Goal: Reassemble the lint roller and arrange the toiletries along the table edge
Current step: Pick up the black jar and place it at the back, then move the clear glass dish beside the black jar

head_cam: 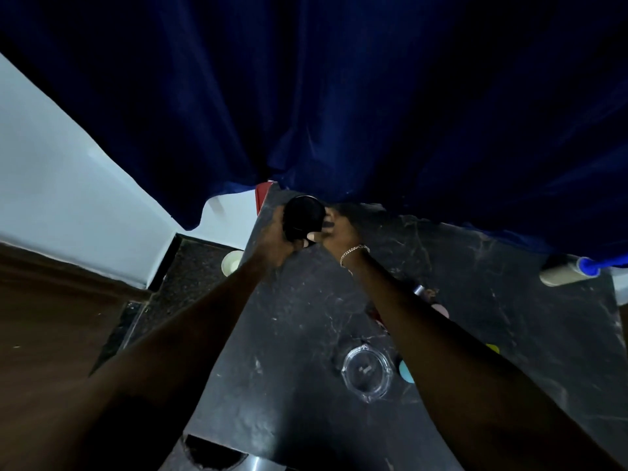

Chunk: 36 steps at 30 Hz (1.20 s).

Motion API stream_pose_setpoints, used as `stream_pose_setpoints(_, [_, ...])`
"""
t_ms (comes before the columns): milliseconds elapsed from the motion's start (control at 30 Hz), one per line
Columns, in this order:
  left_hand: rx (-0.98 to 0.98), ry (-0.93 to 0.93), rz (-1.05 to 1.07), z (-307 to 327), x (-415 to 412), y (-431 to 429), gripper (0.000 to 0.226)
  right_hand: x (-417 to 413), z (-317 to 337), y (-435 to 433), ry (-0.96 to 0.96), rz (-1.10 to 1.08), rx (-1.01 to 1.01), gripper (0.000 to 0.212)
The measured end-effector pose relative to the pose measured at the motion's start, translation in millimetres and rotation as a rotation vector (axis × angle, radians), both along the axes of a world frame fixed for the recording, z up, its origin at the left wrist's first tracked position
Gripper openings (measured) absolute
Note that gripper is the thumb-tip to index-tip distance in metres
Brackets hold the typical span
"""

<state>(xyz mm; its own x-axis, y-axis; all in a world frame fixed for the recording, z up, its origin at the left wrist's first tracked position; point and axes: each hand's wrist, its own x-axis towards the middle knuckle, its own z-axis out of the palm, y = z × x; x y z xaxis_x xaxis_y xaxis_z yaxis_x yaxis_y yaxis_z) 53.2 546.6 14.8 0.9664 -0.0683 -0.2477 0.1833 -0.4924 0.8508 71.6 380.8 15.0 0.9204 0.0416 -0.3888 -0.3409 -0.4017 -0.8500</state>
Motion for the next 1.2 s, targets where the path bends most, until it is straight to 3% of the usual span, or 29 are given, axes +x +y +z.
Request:
stream_pose_setpoints(200, [0.082, 0.007, -0.023, -14, 23, 16, 0.082, 21, -13, 19, 0.002, 0.025, -0.051, 0.074])
stream_pose_setpoints(367, [0.033, -0.102, -0.060, -21, 35, 20, 0.105, 28, -21, 25, -0.026, 0.050, -0.144, 0.078])
stream_pose_setpoints(633, [0.080, 0.070, -0.013, -51, 49, 34, 0.092, 33, -30, 34, 0.080, 0.115, -0.030, 0.088])
stream_pose_setpoints(833, [0.091, 0.022, -0.041, -47, 44, 34, 0.118, 34, -29, 31, 0.117, 0.163, -0.139, 0.101])
stream_pose_setpoints(967, [0.119, 0.065, 0.051, -45, 30, 37, 0.107, 15, -28, 15, 0.099, 0.107, -0.138, 0.103])
stream_pose_setpoints(1100, [0.043, -0.009, 0.036, -44, -12, 39, 0.102, -27, -24, -9, 0.023, 0.076, -0.137, 0.099])
stream_pose_setpoints(1200, [0.230, -0.007, 0.005, -45, -56, 37, 0.099, -76, -16, -30, -0.039, 0.095, -0.198, 0.095])
